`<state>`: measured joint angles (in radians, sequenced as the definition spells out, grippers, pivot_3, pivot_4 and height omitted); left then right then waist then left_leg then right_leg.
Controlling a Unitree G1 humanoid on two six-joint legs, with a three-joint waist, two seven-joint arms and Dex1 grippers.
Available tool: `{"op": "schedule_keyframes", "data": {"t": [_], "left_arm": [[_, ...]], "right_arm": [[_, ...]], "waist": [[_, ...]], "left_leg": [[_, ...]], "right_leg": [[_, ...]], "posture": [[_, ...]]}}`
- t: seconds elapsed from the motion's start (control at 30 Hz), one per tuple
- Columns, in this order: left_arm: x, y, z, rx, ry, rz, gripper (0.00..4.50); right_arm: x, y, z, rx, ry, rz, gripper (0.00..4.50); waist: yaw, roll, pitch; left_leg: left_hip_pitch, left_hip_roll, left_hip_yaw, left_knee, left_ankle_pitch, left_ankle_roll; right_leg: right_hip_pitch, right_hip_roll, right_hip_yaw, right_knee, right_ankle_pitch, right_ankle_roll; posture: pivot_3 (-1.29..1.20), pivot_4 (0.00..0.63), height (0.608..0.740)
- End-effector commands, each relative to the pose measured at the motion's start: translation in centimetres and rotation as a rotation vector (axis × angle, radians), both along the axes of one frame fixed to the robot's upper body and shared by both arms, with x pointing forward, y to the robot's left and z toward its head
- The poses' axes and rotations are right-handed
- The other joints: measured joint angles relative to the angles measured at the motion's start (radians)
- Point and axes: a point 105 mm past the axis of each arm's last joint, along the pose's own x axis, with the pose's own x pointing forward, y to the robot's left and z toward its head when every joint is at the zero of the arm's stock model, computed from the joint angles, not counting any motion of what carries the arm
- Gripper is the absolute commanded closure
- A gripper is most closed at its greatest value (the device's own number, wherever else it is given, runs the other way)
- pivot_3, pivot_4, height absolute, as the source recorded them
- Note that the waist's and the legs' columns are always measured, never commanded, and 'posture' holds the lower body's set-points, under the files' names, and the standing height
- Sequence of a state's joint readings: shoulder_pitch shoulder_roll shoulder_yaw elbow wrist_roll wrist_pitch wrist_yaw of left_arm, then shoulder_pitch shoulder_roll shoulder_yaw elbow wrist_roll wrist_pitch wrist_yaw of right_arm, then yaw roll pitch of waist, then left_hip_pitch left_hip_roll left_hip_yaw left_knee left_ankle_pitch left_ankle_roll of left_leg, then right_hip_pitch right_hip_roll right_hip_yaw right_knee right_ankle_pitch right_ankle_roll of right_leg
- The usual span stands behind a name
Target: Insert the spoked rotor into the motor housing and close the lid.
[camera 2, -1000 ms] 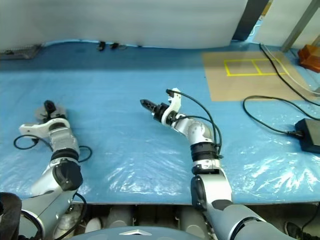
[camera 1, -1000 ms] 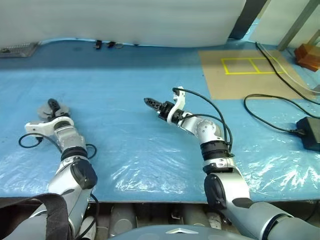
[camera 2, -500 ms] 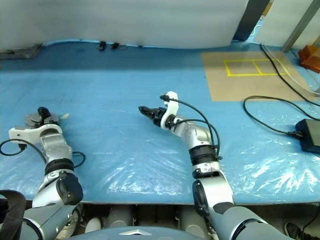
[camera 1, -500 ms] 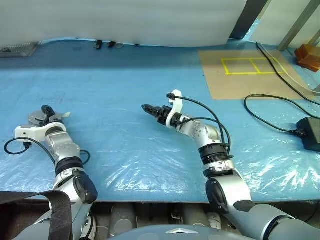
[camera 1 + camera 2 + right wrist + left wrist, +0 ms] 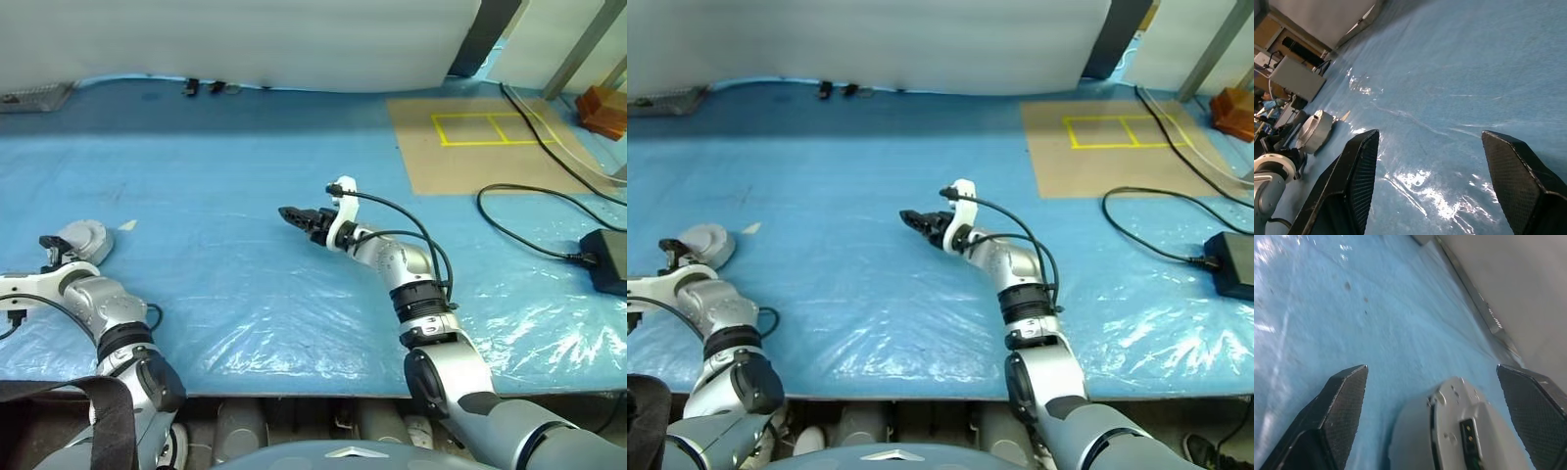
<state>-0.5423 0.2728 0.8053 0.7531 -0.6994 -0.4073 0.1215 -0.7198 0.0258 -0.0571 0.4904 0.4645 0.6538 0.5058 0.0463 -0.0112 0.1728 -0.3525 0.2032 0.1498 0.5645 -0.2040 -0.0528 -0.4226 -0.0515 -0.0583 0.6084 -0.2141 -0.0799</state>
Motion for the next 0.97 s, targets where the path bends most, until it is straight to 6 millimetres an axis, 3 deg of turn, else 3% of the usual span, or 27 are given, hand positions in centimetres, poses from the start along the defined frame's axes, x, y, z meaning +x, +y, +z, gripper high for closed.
{"op": "schedule_keyframes", "data": {"t": [0.03,0.1,0.23,0.37,0.43,0.5,0.63,0.97], "left_arm": [[1.4,-1.0,5.4,0.349,0.021,-0.123,0.05],[3.4,-4.7,7.9,0.610,0.012,-0.358,0.05],[4.6,-12.1,9.4,0.862,-0.068,-0.764,0.05],[4.3,-16.2,9.0,0.967,-0.094,-1.004,0.05],[3.9,-19.3,7.9,1.049,-0.076,-1.204,0.05],[3.3,-21.2,6.8,1.105,-0.054,-1.340,0.02],[2.4,-23.1,5.5,1.148,-0.047,-1.496,0.00],[1.2,-24.7,4.2,1.157,-0.037,-1.632,0.00]], "right_arm": [[0.1,0.2,1.0,0.006,-0.060,0.007,1.00],[0.0,-0.2,1.5,0.001,-0.116,0.000,1.00],[-0.7,-1.1,1.8,-0.100,-0.289,0.006,1.00],[-1.0,-2.2,1.8,-0.153,-0.375,-0.005,1.00],[-1.4,-3.3,2.1,-0.172,-0.433,-0.011,1.00],[-1.8,-4.0,2.4,-0.199,-0.490,-0.004,0.84],[-3.7,-4.6,2.7,-0.261,-0.632,0.081,0.04],[-5.4,-4.8,2.4,-0.256,-0.633,0.177,0.04]], "waist": [[0.003,-0.001,0.000],[0.008,-0.001,0.000],[0.025,-0.001,0.000],[0.020,-0.001,0.000],[0.018,-0.001,0.000],[0.018,-0.001,0.000],[0.019,-0.001,0.000],[0.014,-0.001,0.000]], "left_leg": [[0.000,0.000,0.000,0.000,0.000,0.000],[0.000,0.000,0.000,0.000,0.000,0.000],[-0.001,0.000,0.001,-0.001,0.000,0.000],[0.000,0.000,0.002,-0.001,0.000,0.000],[0.001,0.000,0.002,0.000,0.000,0.000],[0.002,0.000,0.002,-0.001,0.000,0.000],[0.002,0.000,0.002,-0.001,0.000,0.000],[0.002,0.000,0.002,0.000,0.000,0.001]], "right_leg": [[0.000,0.000,0.000,0.000,0.000,0.000],[0.000,0.000,0.000,0.000,0.000,0.000],[0.000,-0.001,0.000,0.000,-0.001,-0.002],[0.000,-0.001,0.000,0.000,-0.002,-0.004],[0.000,-0.001,0.000,0.001,-0.002,-0.004],[0.000,0.000,0.001,0.001,-0.003,-0.005],[0.000,-0.001,0.001,0.000,-0.002,-0.004],[0.000,0.000,0.002,0.001,-0.003,-0.005]], "posture": [[0.00,0.150,0.740],[0.00,0.150,0.740],[0.00,0.150,0.740],[0.00,0.150,0.740],[0.00,0.150,0.740],[0.00,0.150,0.740],[0.00,0.150,0.740],[0.00,0.150,0.740]]}}
